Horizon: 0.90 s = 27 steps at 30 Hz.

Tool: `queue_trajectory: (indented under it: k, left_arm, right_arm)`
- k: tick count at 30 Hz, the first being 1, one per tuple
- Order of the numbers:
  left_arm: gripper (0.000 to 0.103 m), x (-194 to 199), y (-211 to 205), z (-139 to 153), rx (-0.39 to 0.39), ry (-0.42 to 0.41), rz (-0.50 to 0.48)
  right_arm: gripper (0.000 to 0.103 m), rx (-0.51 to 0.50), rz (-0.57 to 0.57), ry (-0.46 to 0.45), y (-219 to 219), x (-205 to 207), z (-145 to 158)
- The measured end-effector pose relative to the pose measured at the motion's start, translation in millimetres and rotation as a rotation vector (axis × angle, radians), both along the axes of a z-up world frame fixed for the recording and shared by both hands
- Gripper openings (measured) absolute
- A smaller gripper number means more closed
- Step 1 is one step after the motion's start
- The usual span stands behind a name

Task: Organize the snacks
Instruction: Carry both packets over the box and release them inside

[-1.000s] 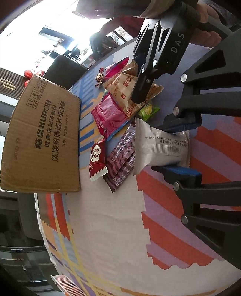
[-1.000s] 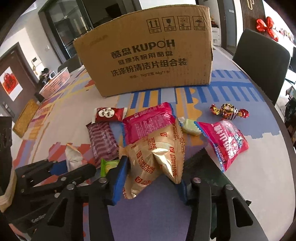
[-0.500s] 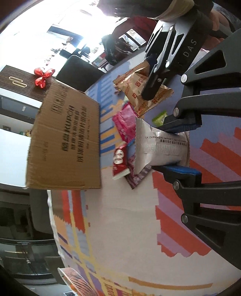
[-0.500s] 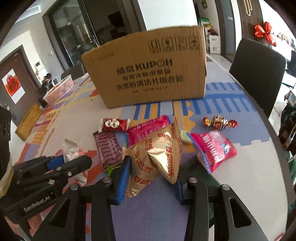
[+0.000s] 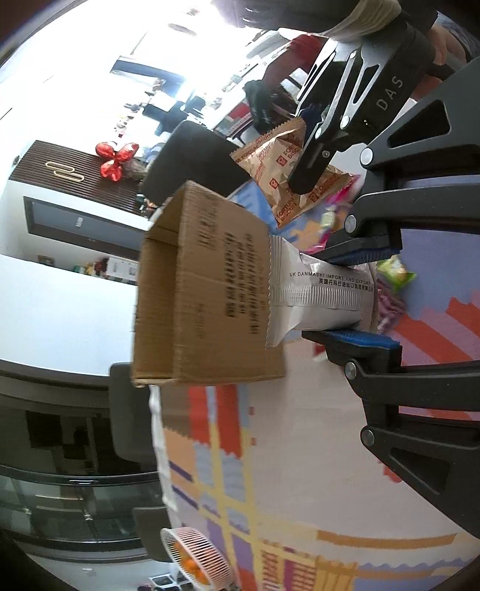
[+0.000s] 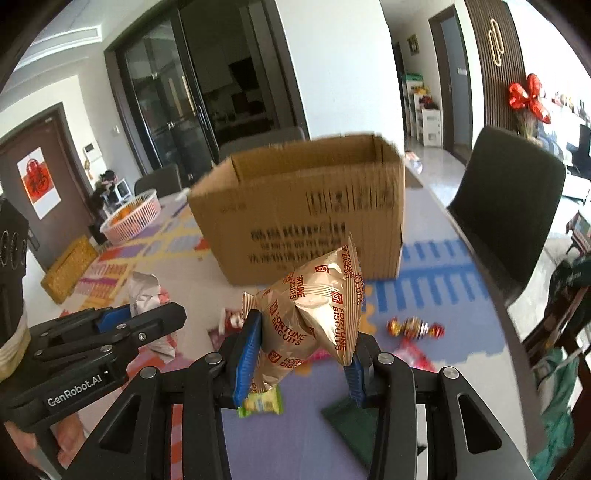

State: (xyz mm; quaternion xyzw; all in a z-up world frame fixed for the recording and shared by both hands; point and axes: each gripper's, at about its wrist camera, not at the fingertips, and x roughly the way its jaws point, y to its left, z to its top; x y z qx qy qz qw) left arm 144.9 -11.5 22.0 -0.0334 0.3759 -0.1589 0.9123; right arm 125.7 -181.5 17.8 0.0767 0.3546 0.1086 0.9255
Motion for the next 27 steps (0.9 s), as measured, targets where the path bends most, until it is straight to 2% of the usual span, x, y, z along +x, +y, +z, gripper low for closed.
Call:
queue_trajectory:
  k: [16, 27]
  left_arm:
    - [0.031, 49, -7, 70, 0.012, -0.124, 0.019]
    - [0.031, 95, -11, 83, 0.057, -0.152, 0.014]
  right_arm:
    - [0.042, -0.027, 0.002, -0.178, -7, 43, 79]
    - [0.042, -0.069, 0.019, -0.197, -6, 87, 101]
